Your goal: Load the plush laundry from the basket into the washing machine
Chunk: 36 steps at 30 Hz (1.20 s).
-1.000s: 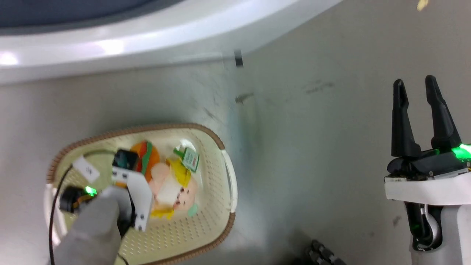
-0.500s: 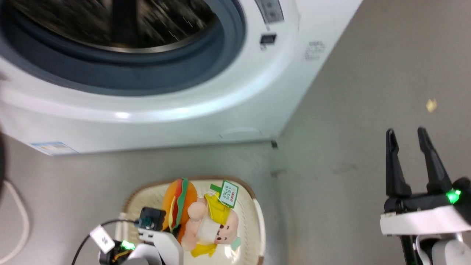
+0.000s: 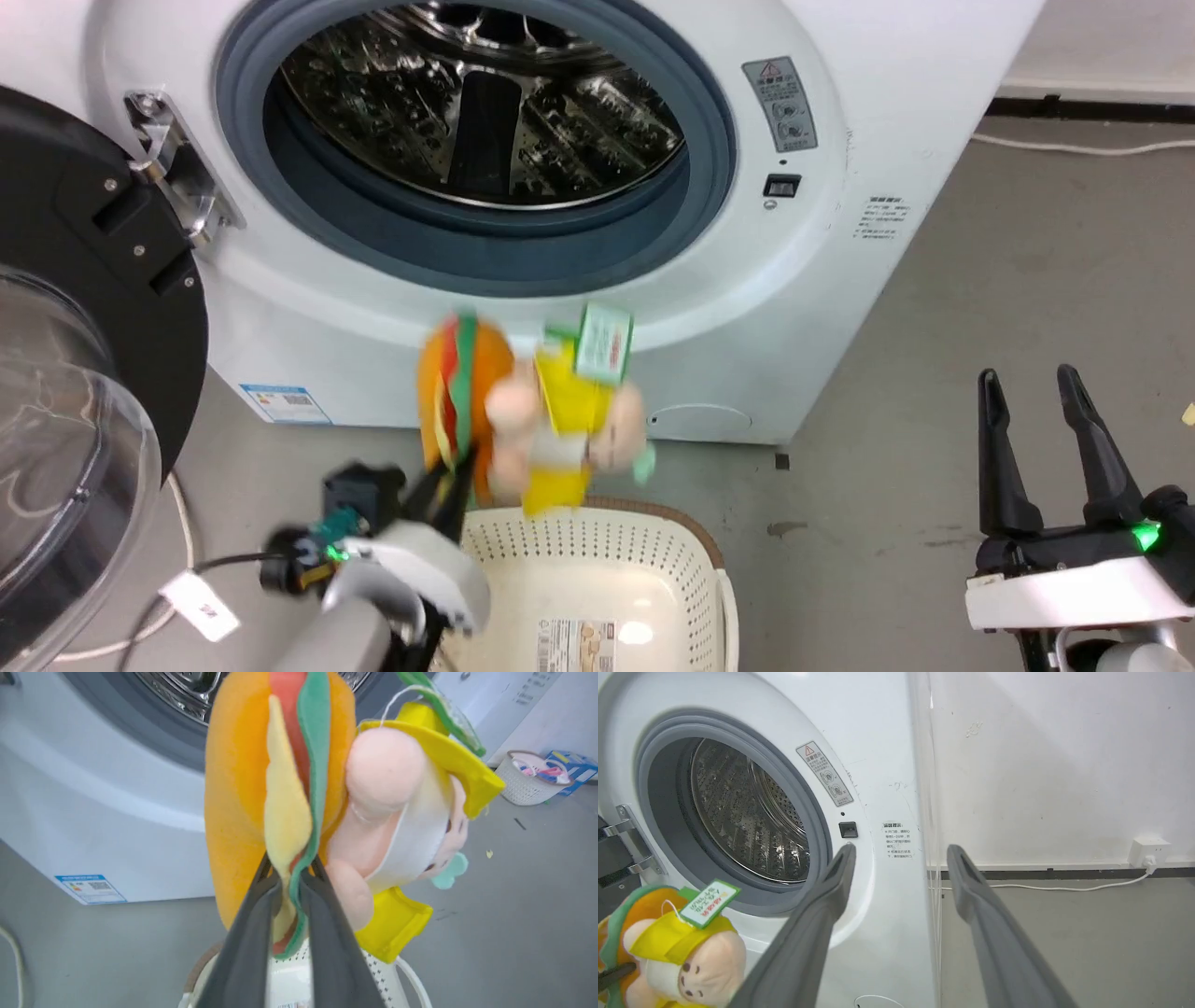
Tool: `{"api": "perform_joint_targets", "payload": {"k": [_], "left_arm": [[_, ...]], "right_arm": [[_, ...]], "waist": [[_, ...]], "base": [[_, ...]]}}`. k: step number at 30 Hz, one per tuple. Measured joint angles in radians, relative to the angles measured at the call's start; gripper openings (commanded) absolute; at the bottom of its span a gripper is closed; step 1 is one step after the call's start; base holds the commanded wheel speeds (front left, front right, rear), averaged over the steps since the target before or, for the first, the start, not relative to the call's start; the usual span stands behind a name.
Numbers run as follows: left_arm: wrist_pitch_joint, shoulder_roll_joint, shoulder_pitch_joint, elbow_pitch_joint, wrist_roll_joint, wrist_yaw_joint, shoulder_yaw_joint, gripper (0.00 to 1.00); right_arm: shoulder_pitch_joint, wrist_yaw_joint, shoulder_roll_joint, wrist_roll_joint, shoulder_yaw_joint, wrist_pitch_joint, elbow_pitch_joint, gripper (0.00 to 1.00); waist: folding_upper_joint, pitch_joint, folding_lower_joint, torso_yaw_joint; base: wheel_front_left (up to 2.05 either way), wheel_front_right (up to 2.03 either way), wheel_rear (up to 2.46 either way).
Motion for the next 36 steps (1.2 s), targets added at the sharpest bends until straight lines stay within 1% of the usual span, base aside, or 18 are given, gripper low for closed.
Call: {"api": "perform_joint_targets", "payload": {"k": [3, 5, 7, 10, 12, 15, 20, 24, 29, 33, 36], "left_arm": [[0.000, 0.004, 0.028, -0.187, 0.061, 0.034, 0.080, 0.00], [0.000, 0.002, 0.033, -0.288, 0.097, 0.043, 0.127, 0.00], [0.000, -0.001, 0.028, -0.360, 0.122, 0.045, 0.167, 0.00], [0.000, 0.004, -0.019, -0.386, 0.136, 0.042, 0.198, 0.00], [0.004, 0.021, -0.087, -0.379, 0.136, 0.040, 0.215, 0.00], [0.065, 0.061, -0.230, -0.354, 0.138, 0.030, 0.236, 0.00], [0.211, 0.123, -0.475, -0.275, 0.136, -0.004, 0.254, 0.00], [0.319, 0.186, -0.676, -0.177, 0.163, -0.022, 0.246, 0.00], [0.410, 0.253, -0.882, -0.019, 0.217, -0.021, 0.236, 0.00], [0.471, 0.271, -0.998, 0.098, 0.252, -0.017, 0.213, 0.00], [0.505, 0.272, -1.029, 0.170, 0.270, -0.017, 0.192, 0.00]], "right_arm": [[-0.002, 0.000, 0.000, 0.000, 0.003, 0.000, -0.008, 1.00], [-0.005, 0.000, 0.000, 0.000, 0.007, 0.000, -0.013, 1.00], [-0.014, 0.000, 0.000, 0.000, 0.010, 0.000, -0.018, 1.00], [-0.040, 0.000, 0.000, 0.005, 0.016, 0.000, -0.028, 1.00], [-0.061, 0.000, 0.000, 0.005, 0.026, 0.000, -0.031, 1.00], [-0.094, 0.000, 0.000, 0.025, 0.035, 0.000, -0.037, 1.00], [-0.136, 0.000, 0.000, 0.065, 0.038, 0.000, -0.043, 1.00], [-0.157, 0.000, 0.000, 0.103, 0.041, 0.000, -0.039, 1.00], [-0.182, 0.000, 0.000, 0.150, 0.070, 0.000, -0.023, 1.00], [-0.200, 0.000, 0.000, 0.173, 0.089, 0.000, -0.018, 1.00], [-0.204, 0.000, 0.000, 0.184, 0.097, 0.000, -0.017, 1.00]], "waist": [[0.0000, 0.024, 0.0003, -0.003], [0.0000, 0.047, 0.0003, -0.010], [0.0000, 0.075, 0.0004, -0.020], [0.0000, 0.126, 0.0003, -0.037], [0.0000, 0.163, 0.0004, -0.051], [0.0000, 0.221, 0.0005, -0.079], [0.0000, 0.321, 0.0005, -0.133], [0.0000, 0.402, 0.0006, -0.178], [0.0000, 0.485, 0.0006, -0.240], [0.0000, 0.535, 0.0005, -0.284], [0.0001, 0.560, 0.0005, -0.309]], "base": [[0.00, 0.00, 0.00], [0.00, 0.00, 0.00], [0.00, 0.00, 0.00], [0.00, 0.00, 0.00], [0.00, 0.00, 0.00], [0.00, 0.00, 0.00], [0.00, 0.00, 0.00], [0.00, 0.00, 0.00], [0.00, 0.00, 0.00], [0.00, 0.00, 0.00], [0.00, 0.00, 0.00]]}}
